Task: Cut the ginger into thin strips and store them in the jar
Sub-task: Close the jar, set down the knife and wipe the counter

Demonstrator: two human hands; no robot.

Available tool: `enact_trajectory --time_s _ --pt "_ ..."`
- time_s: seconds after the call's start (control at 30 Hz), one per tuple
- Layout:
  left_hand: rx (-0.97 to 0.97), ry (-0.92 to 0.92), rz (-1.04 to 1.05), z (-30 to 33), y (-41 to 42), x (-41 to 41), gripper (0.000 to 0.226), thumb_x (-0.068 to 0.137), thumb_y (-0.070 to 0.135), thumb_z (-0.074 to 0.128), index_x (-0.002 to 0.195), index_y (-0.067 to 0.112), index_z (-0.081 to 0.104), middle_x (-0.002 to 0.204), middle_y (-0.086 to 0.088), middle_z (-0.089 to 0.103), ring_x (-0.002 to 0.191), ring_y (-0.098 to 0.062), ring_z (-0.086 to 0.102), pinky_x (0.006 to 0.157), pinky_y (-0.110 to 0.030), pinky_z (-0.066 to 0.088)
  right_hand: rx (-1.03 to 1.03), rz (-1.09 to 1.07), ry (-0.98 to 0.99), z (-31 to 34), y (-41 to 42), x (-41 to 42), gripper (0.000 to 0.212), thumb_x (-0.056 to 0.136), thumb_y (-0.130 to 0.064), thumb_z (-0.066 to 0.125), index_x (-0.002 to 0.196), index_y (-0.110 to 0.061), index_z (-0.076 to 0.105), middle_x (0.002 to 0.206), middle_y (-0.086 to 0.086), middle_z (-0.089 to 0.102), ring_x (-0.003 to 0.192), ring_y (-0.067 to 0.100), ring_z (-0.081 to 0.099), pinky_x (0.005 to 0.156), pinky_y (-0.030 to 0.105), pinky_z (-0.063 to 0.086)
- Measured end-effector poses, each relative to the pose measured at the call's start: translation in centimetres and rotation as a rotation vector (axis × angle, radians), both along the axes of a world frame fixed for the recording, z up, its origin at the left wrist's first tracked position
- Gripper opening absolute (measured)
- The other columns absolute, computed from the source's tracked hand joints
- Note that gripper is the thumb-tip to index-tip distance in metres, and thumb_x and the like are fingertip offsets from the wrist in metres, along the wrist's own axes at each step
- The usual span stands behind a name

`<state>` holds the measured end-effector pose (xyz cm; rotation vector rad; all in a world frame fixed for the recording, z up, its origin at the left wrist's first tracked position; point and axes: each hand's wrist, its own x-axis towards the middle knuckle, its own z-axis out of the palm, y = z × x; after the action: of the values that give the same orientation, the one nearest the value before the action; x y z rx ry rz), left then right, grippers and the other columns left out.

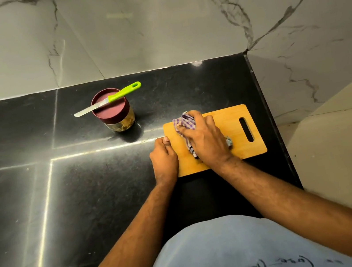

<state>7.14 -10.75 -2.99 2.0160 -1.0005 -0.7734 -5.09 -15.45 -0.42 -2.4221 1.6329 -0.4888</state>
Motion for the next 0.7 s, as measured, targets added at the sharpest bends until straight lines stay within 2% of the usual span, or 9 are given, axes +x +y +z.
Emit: enact_trajectory --time_s 0.07,0.13,0.17,0.3,0.43,0.53,0.6,0.63,0.7 --pt "0.005 -0.006 0.002 -0.2 0.0 -0.1 0.032 0.108 0.036 0.037 0.106 0.012 0.059 0.092 -0.001 0.062 0.080 -0.009 0.059 0.072 -0.029 0.045 -0.053 -0.043 -0.072 0.3 -0.2 -2.1 0.030 0.097 -0.042 0.049 0.126 -0.031 0.048 0.130 -0.002 0.047 0.094 0.022 0.047 0.065 0.038 0.053" --pt "0.000 -0.004 0.003 -0.3 0.0 -0.1 0.033 0.108 0.037 0.037 0.106 0.012 0.060 0.093 -0.002 0.063 0.080 -0.009 0.058 0.072 -0.028 0.044 -0.156 -0.086 -0.140 0.8 -0.4 -3.9 0.043 0.087 -0.030 0.070 0.120 -0.029 0.042 0.113 0.006 0.055 0.080 0.026 0.054 0.055 0.039 0.053" --pt "-0.001 -0.005 0.002 -0.4 0.0 -0.1 0.034 0.108 0.037 0.038 0.106 0.012 0.060 0.093 -0.002 0.063 0.079 -0.007 0.058 0.071 -0.028 0.043 -0.175 -0.103 -0.143 0.9 -0.5 -4.8 0.046 0.085 -0.029 0.073 0.120 -0.027 0.044 0.107 0.008 0.057 0.075 0.027 0.054 0.053 0.040 0.053" --pt "-0.006 -0.012 0.002 -0.3 0.1 -0.3 0.035 0.108 0.038 0.037 0.104 0.011 0.059 0.090 -0.001 0.062 0.077 -0.006 0.056 0.068 -0.028 0.042 0.011 -0.293 -0.081 1.2 -1.8 -8.4 0.045 0.094 -0.052 0.051 0.131 -0.028 0.046 0.107 0.008 0.051 0.084 0.020 0.049 0.074 0.040 0.050" --pt "-0.002 -0.026 -0.024 -0.2 0.1 -0.3 0.036 0.108 0.039 0.035 0.109 0.013 0.059 0.092 -0.001 0.062 0.080 -0.007 0.057 0.073 -0.031 0.044 0.072 -0.429 -0.040 1.8 -3.1 -12.4 0.049 0.096 -0.051 0.045 0.137 -0.024 0.042 0.116 0.010 0.049 0.096 0.026 0.049 0.083 0.042 0.047" --pt "0.003 -0.035 -0.043 -0.2 0.1 -0.2 0.037 0.108 0.039 0.033 0.110 0.012 0.057 0.092 -0.001 0.061 0.080 -0.006 0.056 0.073 -0.032 0.043 0.011 -0.376 0.024 2.1 -3.0 -12.4 0.046 0.096 -0.049 0.043 0.135 -0.025 0.044 0.127 0.005 0.045 0.098 0.022 0.045 0.080 0.042 0.049" --pt "0.012 -0.024 -0.046 -0.1 0.1 -0.1 0.037 0.108 0.039 0.032 0.110 0.012 0.056 0.093 -0.002 0.061 0.080 -0.007 0.055 0.073 -0.032 0.043 -0.011 -0.343 -0.070 2.9 -1.9 -10.2 0.047 0.094 -0.060 0.035 0.134 -0.035 0.039 0.120 0.002 0.044 0.092 0.015 0.047 0.074 0.033 0.049" --pt "0.015 -0.021 -0.049 0.0 0.1 -0.1 0.036 0.108 0.039 0.032 0.110 0.012 0.055 0.094 -0.003 0.061 0.081 -0.008 0.056 0.074 -0.033 0.043 -0.027 -0.298 -0.121 3.3 -1.0 -8.7 0.047 0.094 -0.062 0.032 0.134 -0.038 0.038 0.119 0.001 0.044 0.092 0.013 0.047 0.073 0.030 0.049" --pt "0.018 -0.021 -0.052 0.1 0.1 0.0 0.035 0.108 0.038 0.033 0.108 0.012 0.055 0.095 -0.003 0.061 0.082 -0.013 0.058 0.075 -0.035 0.046 -0.117 -0.119 -0.052 3.8 1.5 -4.7 0.050 0.096 -0.058 0.023 0.135 -0.035 0.044 0.132 -0.001 0.040 0.100 0.013 0.043 0.073 0.028 0.048"
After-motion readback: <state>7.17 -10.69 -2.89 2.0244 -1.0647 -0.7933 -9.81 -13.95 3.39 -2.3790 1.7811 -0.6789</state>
